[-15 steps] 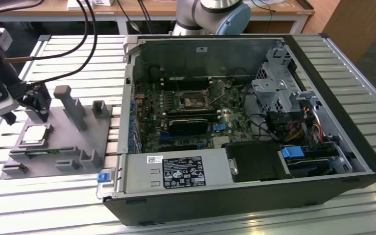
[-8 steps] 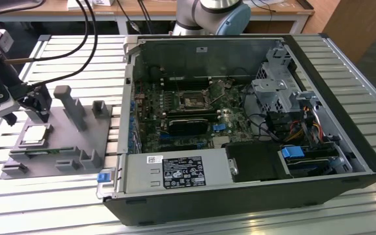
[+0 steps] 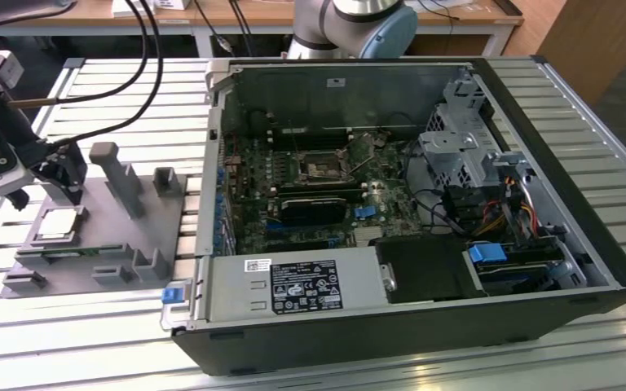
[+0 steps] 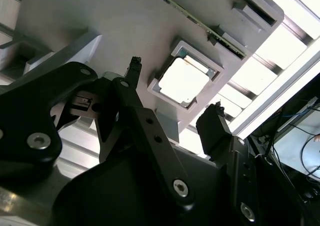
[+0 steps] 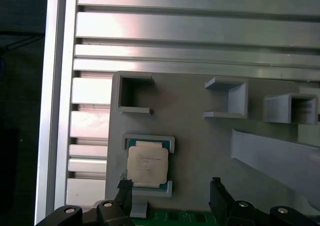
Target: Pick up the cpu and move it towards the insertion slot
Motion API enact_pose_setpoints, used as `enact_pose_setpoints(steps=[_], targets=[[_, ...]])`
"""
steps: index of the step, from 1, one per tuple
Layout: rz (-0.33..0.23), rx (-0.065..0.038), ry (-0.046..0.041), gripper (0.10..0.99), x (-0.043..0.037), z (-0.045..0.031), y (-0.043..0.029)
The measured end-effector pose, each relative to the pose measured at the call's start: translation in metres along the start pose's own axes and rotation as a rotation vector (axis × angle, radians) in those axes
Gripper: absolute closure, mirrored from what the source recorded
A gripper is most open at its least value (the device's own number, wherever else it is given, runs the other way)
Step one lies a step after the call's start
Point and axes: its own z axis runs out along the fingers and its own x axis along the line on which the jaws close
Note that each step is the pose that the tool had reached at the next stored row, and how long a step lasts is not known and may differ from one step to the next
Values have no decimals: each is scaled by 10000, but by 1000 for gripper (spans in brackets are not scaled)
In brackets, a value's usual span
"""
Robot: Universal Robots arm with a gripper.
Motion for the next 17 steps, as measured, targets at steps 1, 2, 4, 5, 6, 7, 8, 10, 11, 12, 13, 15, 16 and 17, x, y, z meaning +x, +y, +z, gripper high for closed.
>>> enact_pose_setpoints(steps=[1, 2, 4, 5, 6, 7, 8, 10, 11, 12, 13, 15, 16, 17], targets=[[0, 0, 0, 365, 0, 3, 0], [0, -1, -2, 365, 0, 7, 0], [0, 0, -1, 365, 0, 14, -1], [0, 0, 0, 365, 0, 17, -1], [0, 0, 0, 365, 0, 21, -1], [-1, -1, -2, 365, 0, 26, -1], [0, -1, -2, 365, 0, 31, -1], [-1, 0, 0, 365, 0, 41, -2], [0, 0, 0, 365, 0, 46, -2], [0, 0, 0, 365, 0, 51, -2], [0, 0, 0, 365, 0, 55, -2], [0, 0, 0, 365, 0, 66, -3], [0, 0, 0, 365, 0, 72, -3], [0, 0, 0, 365, 0, 77, -3]])
